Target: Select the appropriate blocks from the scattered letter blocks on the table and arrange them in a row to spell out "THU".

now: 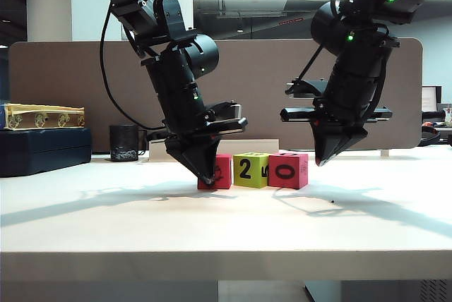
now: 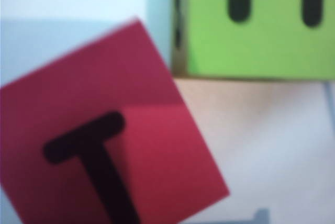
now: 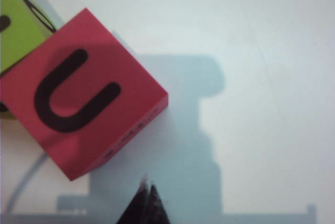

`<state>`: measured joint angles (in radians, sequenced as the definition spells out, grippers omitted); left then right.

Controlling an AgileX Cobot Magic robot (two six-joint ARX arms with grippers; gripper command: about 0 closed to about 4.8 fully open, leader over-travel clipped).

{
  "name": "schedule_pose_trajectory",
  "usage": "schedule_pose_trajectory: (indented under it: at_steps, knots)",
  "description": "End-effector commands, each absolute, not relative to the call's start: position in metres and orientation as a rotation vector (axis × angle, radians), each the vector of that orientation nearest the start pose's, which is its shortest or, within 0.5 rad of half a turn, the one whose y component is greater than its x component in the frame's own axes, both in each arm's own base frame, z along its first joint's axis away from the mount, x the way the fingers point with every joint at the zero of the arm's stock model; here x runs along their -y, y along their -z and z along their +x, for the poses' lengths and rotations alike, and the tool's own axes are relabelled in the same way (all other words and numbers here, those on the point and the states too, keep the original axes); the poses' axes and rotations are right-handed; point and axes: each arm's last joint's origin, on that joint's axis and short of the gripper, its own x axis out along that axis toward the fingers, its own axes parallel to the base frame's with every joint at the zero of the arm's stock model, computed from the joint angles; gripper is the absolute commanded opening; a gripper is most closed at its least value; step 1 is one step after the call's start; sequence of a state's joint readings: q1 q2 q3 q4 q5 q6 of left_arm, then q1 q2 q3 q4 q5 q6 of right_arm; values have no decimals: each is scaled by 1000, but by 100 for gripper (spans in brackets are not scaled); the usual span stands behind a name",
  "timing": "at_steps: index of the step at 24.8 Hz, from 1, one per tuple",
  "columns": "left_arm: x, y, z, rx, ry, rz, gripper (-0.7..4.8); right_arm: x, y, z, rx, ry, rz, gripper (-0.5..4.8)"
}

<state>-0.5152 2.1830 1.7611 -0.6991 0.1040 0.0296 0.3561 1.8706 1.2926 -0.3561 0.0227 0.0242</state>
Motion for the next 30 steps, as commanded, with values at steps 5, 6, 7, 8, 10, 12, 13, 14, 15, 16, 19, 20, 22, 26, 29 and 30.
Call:
schedule_pose_trajectory:
  at_steps: [5,6,7,8,10,12,13,14,15,16,19,20,22,26,29,30]
  knots:
    - [232,-194,407,-1010,565,273,-6,-137,-198,369,-907,-303,-152,-6]
    - [233,-194,407,-1003,566,271,-6,-137,-198,369,-907,-303,-152,-6]
    - [233,-194,408,-996,566,271,-6,-137,-198,369,-907,-304,-152,-6]
    - [233,-194,409,-989,567,269,-6,-137,-198,369,-907,-304,-152,-6]
    - [234,-195,409,-977,569,267,-6,-137,-198,369,-907,-307,-151,-6]
    - [234,-194,410,-969,569,265,-6,-138,-198,369,-909,-325,-141,-6]
    - [235,-194,411,-967,571,263,-6,-138,-198,369,-909,-325,-141,-6]
    - [235,-192,411,-971,578,260,-6,-138,-198,369,-909,-324,-142,-6]
    - [235,-191,410,-987,581,260,-6,-138,-198,369,-909,-324,-141,-6]
    - [234,-190,409,-1007,580,263,-6,-138,-198,369,-909,-324,-142,-6]
    - [231,-190,400,-1096,611,266,-6,-137,-198,369,-909,-323,-142,-6]
    - [229,-191,396,-1129,630,279,-6,-137,-198,369,-909,-322,-142,-6]
    - [224,-197,391,-1165,592,311,-6,-137,-198,370,-902,-320,-142,-6]
    - [219,-206,396,-1087,455,384,-6,-137,-198,371,-897,-297,-152,-6]
    - [218,-210,407,-978,389,387,-6,-135,-198,370,-903,-246,-173,-6]
    - [218,-211,409,-954,391,378,-6,-135,-197,370,-905,-246,-172,-6]
